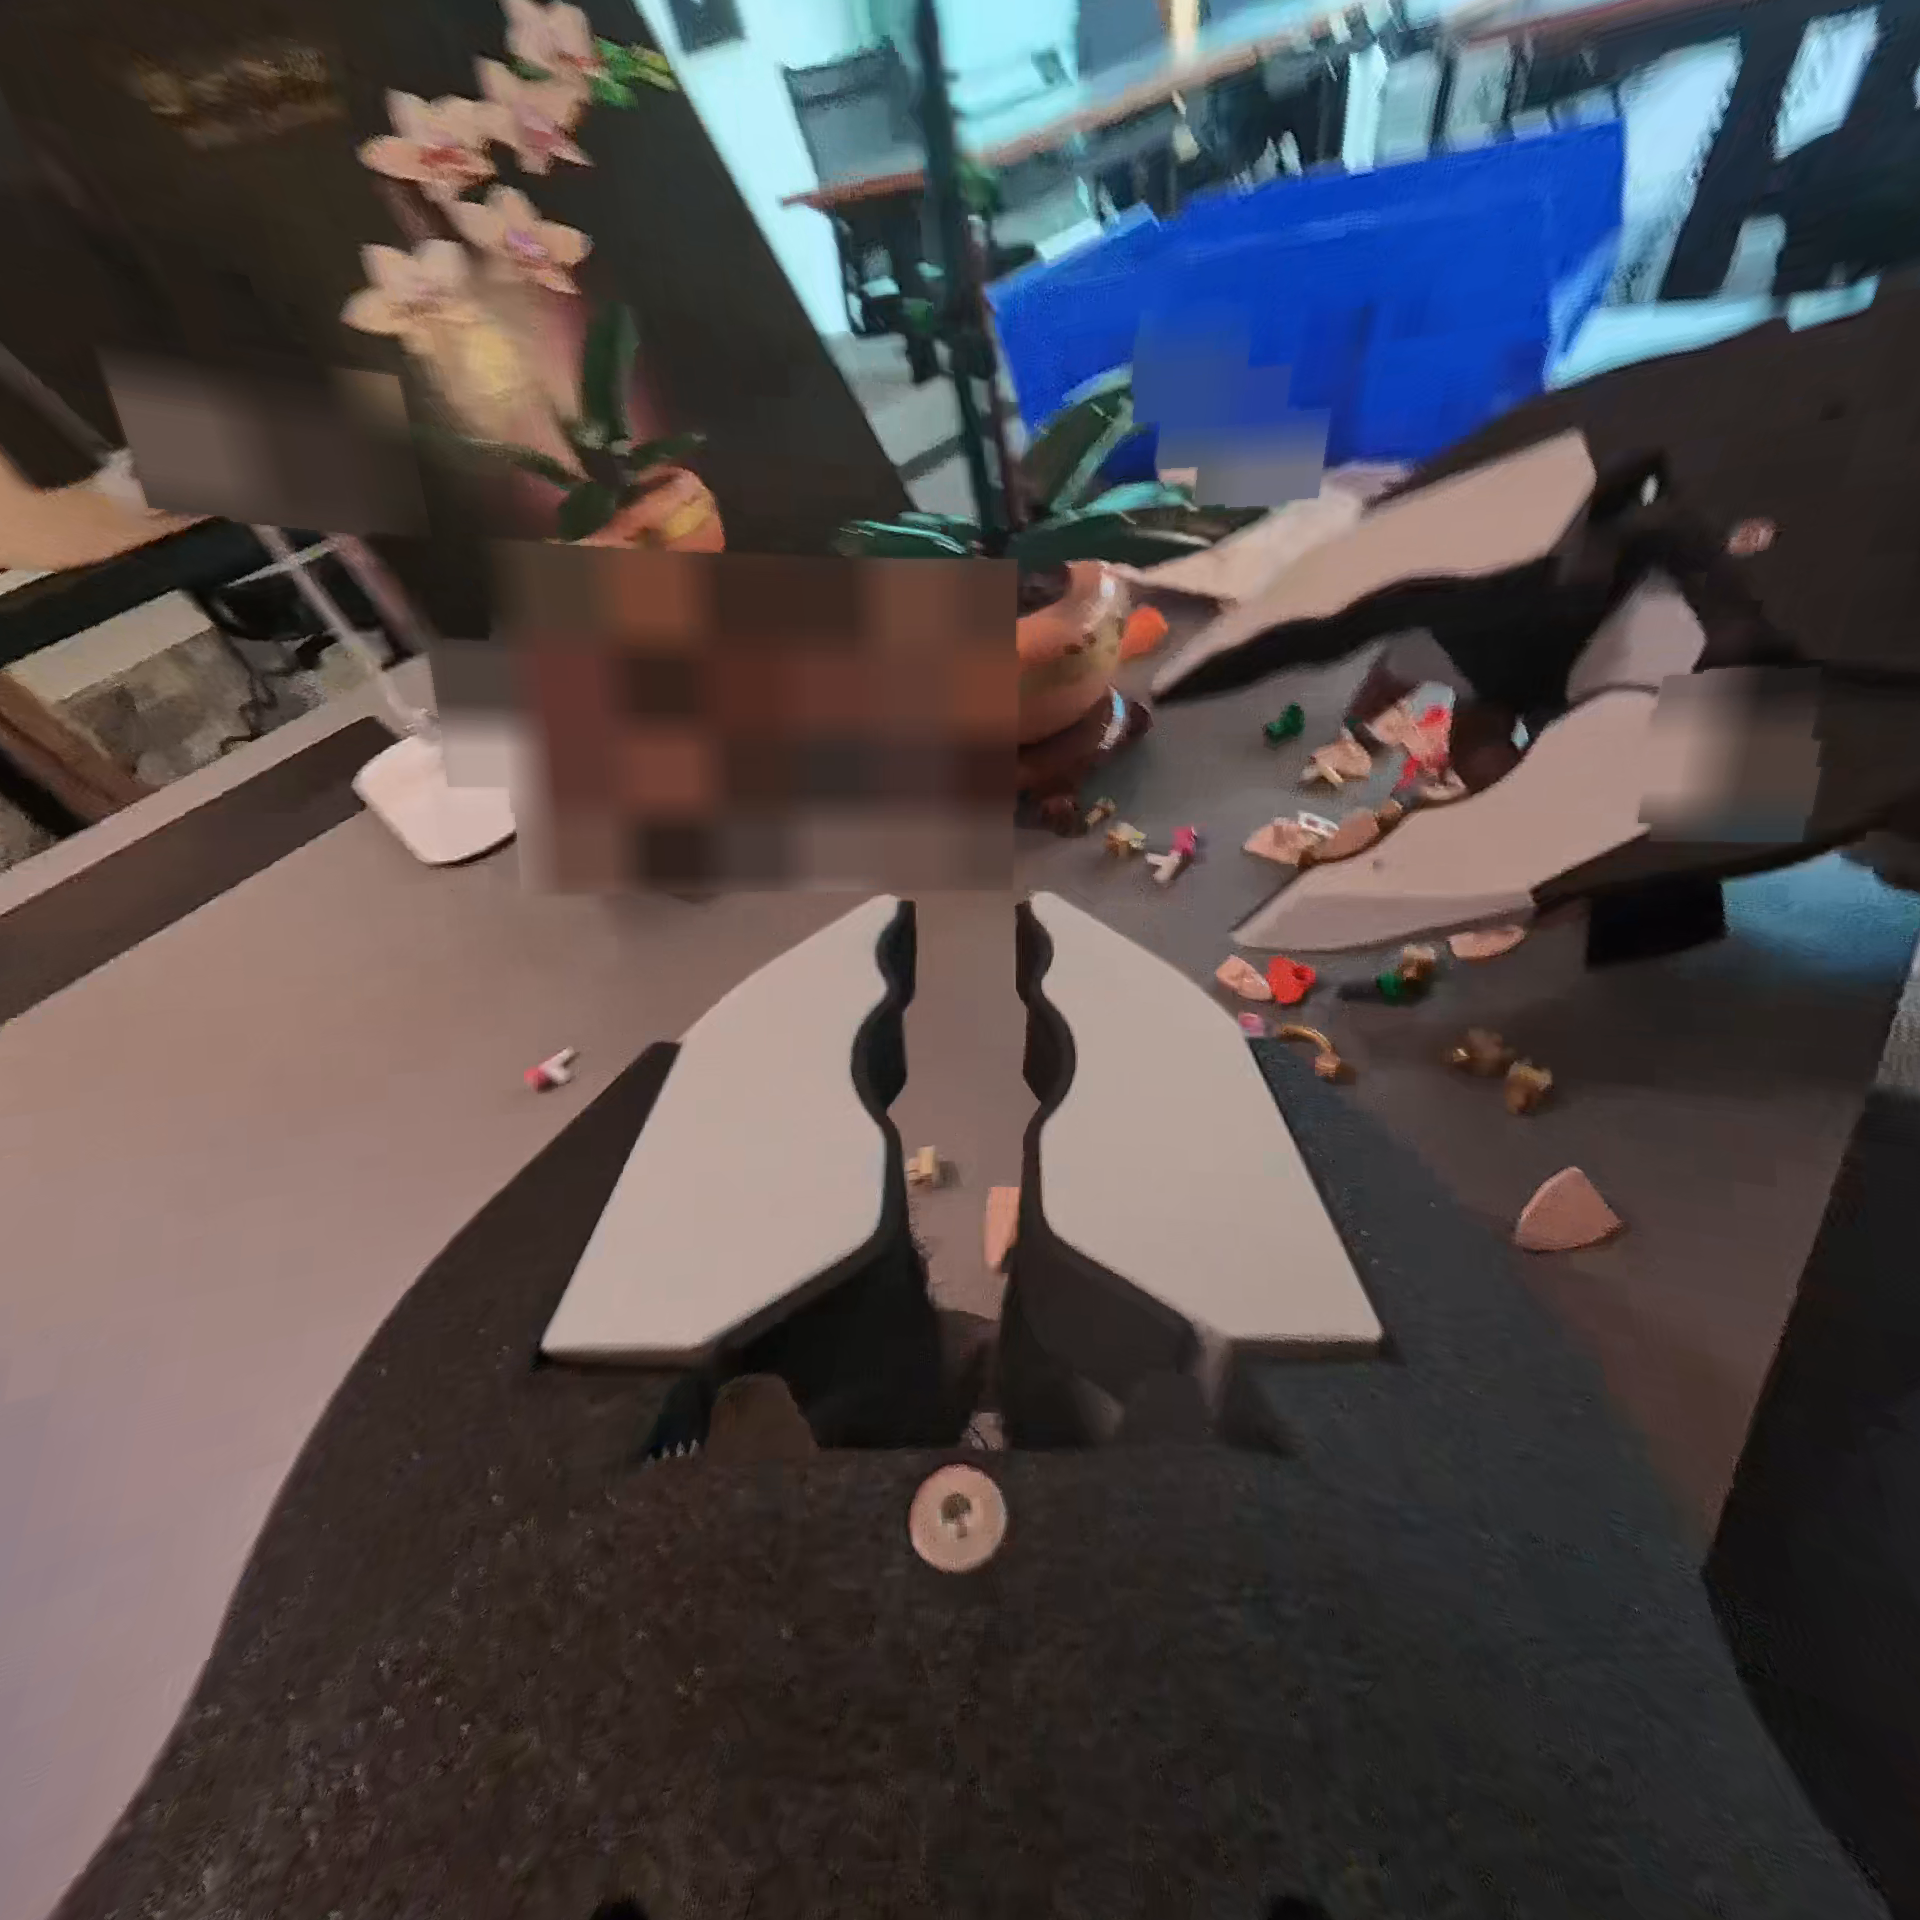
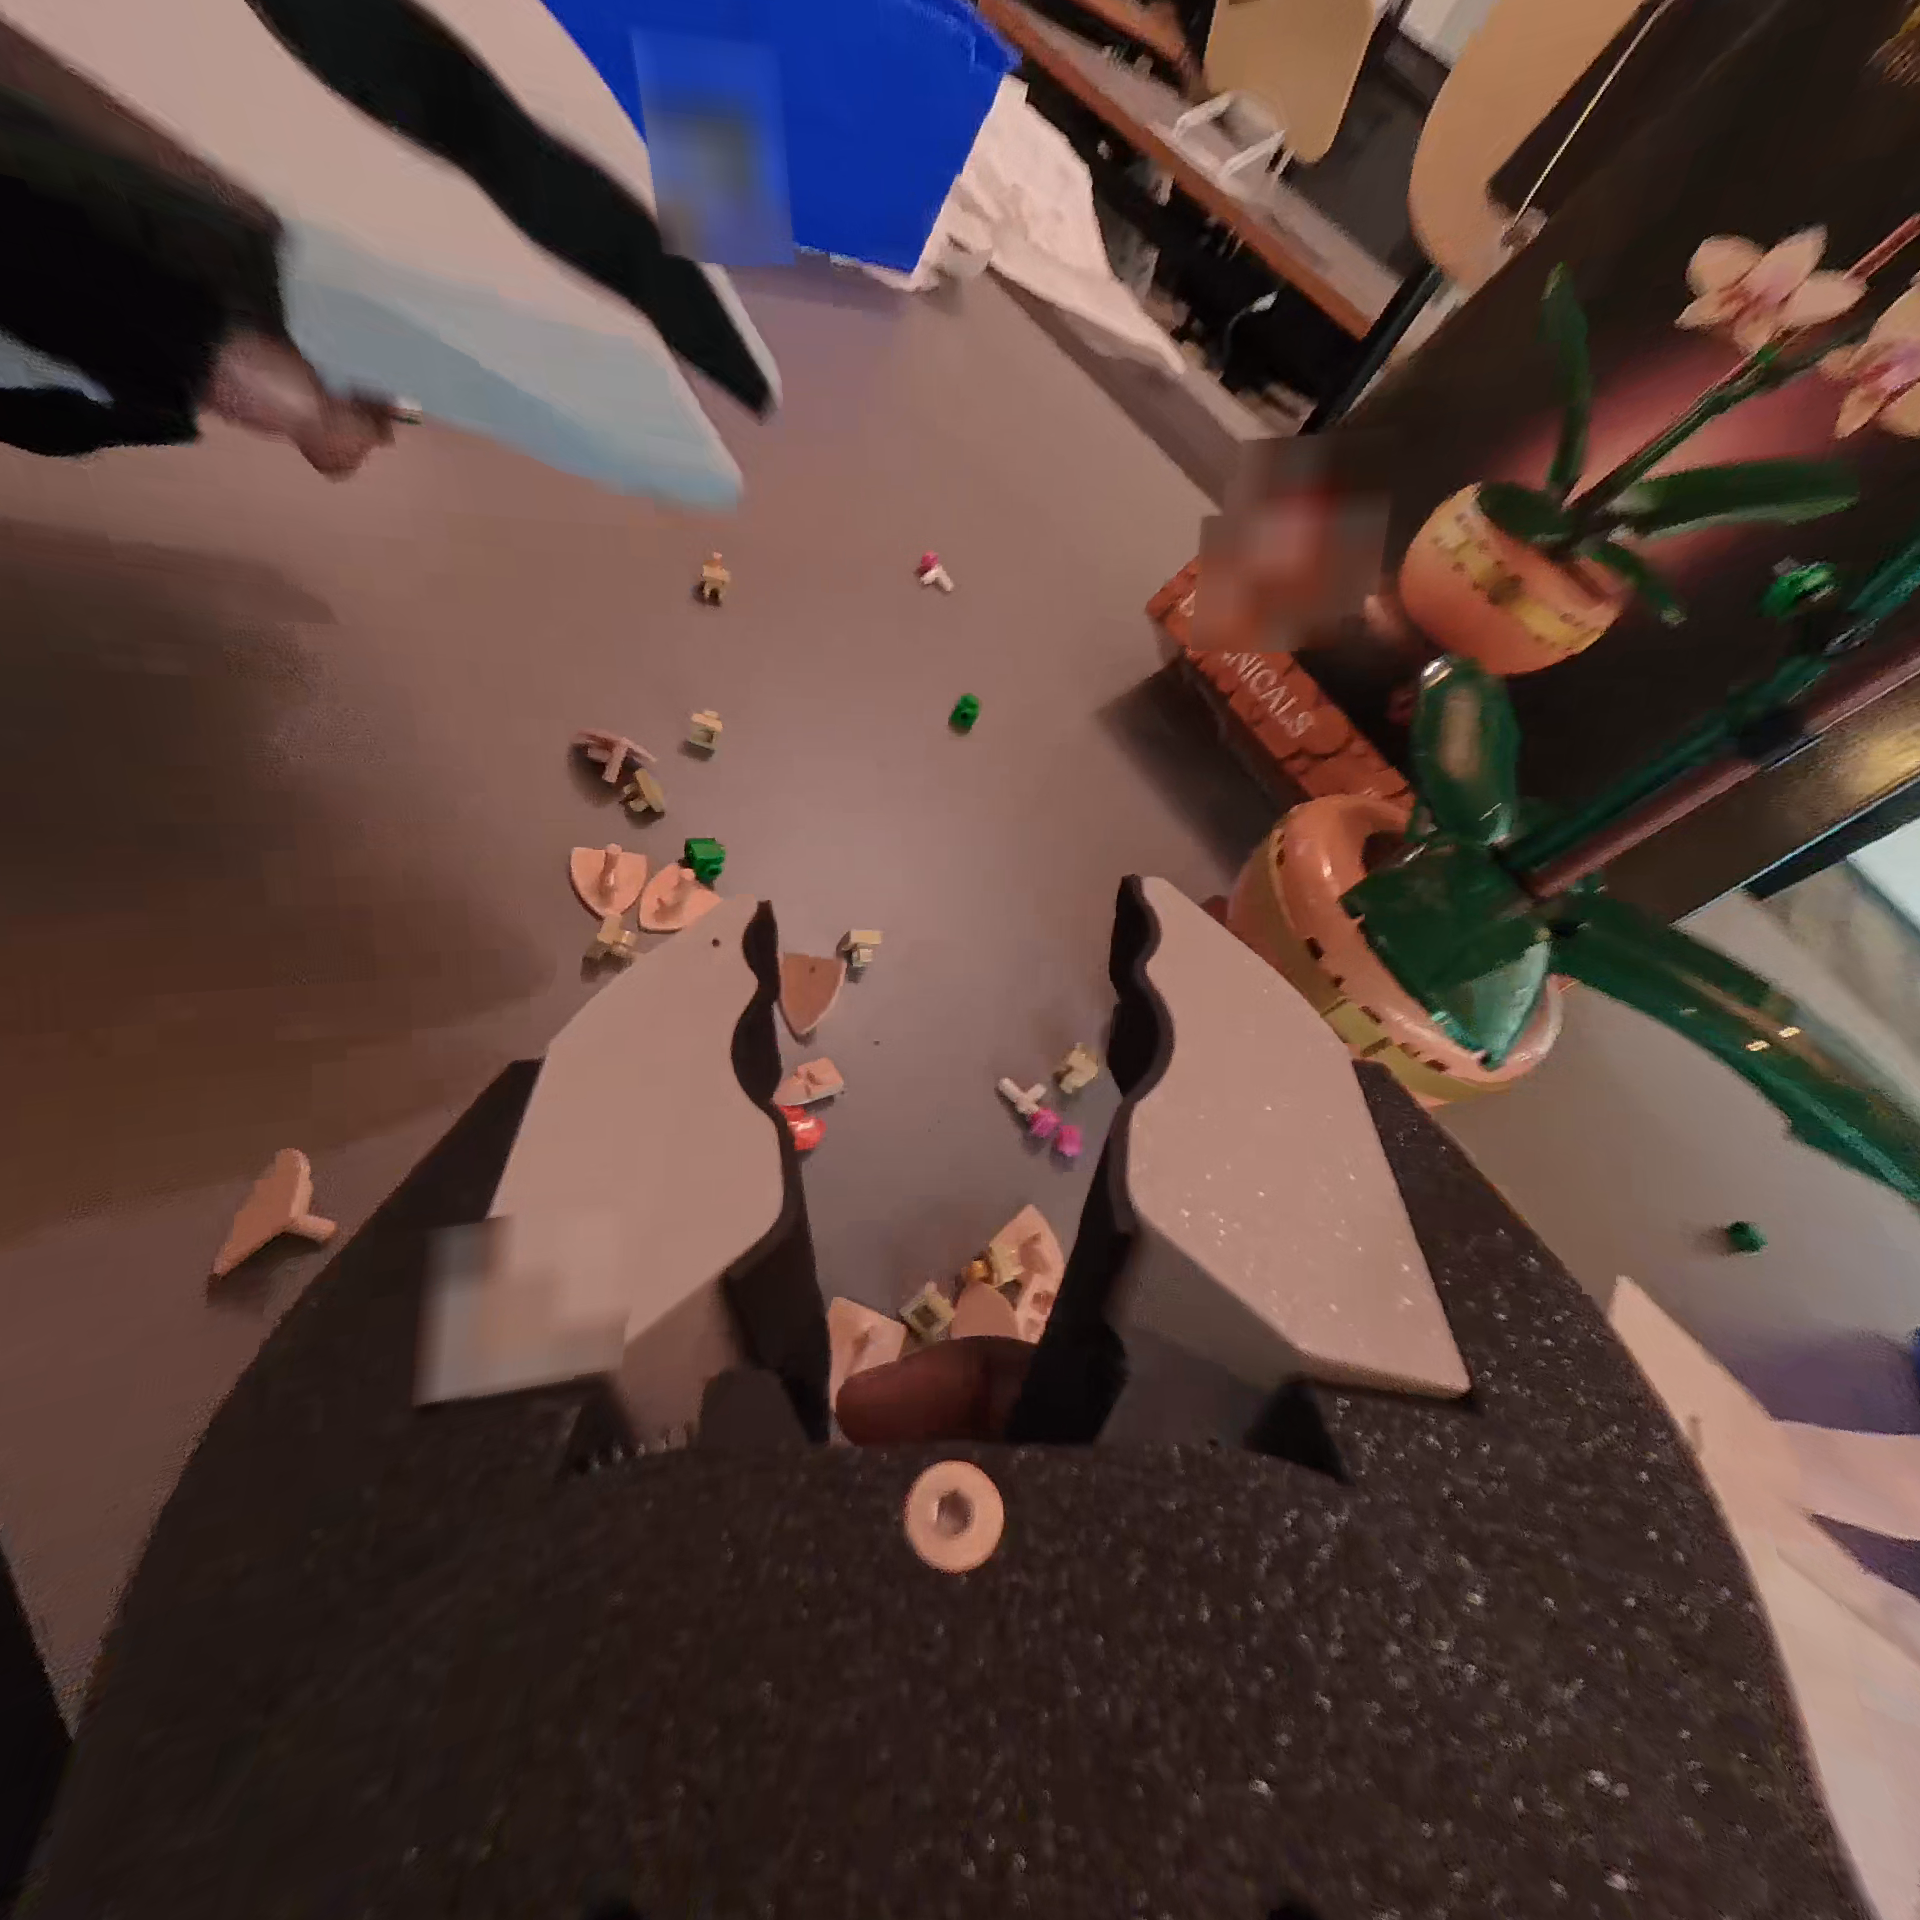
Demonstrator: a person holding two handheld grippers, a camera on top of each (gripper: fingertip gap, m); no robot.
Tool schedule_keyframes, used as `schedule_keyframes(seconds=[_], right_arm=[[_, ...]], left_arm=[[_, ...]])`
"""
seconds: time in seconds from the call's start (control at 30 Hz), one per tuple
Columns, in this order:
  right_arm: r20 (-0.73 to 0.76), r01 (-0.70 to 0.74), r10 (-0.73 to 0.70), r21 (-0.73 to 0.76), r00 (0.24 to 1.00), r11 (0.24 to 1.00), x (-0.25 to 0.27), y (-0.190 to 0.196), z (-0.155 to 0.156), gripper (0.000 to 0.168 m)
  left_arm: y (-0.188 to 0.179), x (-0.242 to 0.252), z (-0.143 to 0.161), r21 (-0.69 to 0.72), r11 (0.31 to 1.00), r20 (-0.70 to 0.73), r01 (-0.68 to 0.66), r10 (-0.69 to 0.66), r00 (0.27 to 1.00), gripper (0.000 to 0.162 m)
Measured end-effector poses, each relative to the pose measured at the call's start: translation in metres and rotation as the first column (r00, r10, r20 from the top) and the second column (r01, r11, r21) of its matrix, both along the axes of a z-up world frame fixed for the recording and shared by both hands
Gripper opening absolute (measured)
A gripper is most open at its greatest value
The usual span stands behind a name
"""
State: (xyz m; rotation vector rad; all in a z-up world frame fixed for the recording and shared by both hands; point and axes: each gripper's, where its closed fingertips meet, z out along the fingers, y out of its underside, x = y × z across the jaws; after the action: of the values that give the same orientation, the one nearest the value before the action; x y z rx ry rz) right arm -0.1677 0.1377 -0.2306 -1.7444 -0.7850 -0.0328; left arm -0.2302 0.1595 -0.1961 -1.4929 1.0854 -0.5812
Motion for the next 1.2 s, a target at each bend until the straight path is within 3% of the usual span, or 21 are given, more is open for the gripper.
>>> schedule_keyframes(seconds=[0.07, 0.1, 0.17, 0.27, 0.37, 0.43, 0.47, 0.7, 0.93, 1.03, 1.2], right_arm=[[0.027, -0.021, 0.018, 0.091, 0.999, 0.996, -0.003, -0.004, 0.011, 0.056], [0.039, -0.051, 0.046, 0.143, 0.998, 0.988, -0.007, -0.007, 0.018, 0.045], [0.111, -0.147, 0.126, 0.215, 0.986, 0.966, -0.012, -0.019, 0.028, 0.012], [0.209, -0.141, 0.094, 0.222, 0.973, 0.965, 0.013, -0.025, 0.033, 0.004], [0.17, -0.062, 0.083, -0.127, 0.982, 0.99, 0.051, -0.026, -0.005, 0.008], [0.119, 0.011, 0.015, -0.212, 0.993, 0.977, 0.071, -0.02, -0.019, 0.011], [0.094, 0.005, 0.018, -0.242, 0.995, 0.97, 0.072, -0.018, -0.024, 0.013], [0.001, 0.004, -0.004, -0.46, 1.0, 0.888, 0.063, 0.003, -0.051, 0.015], [0.0, -0.013, 0.014, -0.464, 1.0, 0.886, 0.053, 0.013, -0.054, 0.016], [0.004, -0.03, 0.036, -0.467, 0.999, 0.884, 0.048, 0.015, -0.056, 0.006], [0.001, -0.073, 0.081, -0.425, 0.997, 0.902, 0.041, 0.01, -0.048, 0.0]], left_arm=[[-0.009, 0.021, -0.008, 0.028, 0.998, -0.079, 0.06, -0.058, 0.995, 0.013], [-0.013, 0.03, -0.01, 0.044, 0.995, -0.087, 0.091, -0.087, 0.992, 0.009], [-0.014, 0.04, -0.005, 0.075, 0.992, -0.052, 0.097, -0.093, 0.994, 0.004], [-0.003, 0.033, 0.012, 0.105, 0.994, 0.072, 0.027, -0.034, 0.997, 0.004], [0.007, 0.016, 0.024, 0.075, 0.997, 0.193, -0.017, 0.002, 0.981, 0.03], [0.012, 0.007, 0.031, 0.045, 0.998, 0.264, -0.044, 0.03, 0.964, 0.072], [0.014, 0.003, 0.032, 0.029, 0.998, 0.287, -0.05, 0.04, 0.957, 0.078], [0.002, -0.001, 0.044, 0.093, 0.996, 0.34, -0.017, -0.016, 0.94, 0.066], [0.003, -0.003, 0.038, 0.169, 0.985, 0.266, -0.021, -0.025, 0.964, 0.061], [0.001, 0.0, 0.035, 0.169, 0.986, 0.261, 0.015, -0.059, 0.964, 0.057], [-0.011, 0.006, 0.028, 0.145, 0.982, 0.229, 0.122, -0.154, 0.961, 0.037]])
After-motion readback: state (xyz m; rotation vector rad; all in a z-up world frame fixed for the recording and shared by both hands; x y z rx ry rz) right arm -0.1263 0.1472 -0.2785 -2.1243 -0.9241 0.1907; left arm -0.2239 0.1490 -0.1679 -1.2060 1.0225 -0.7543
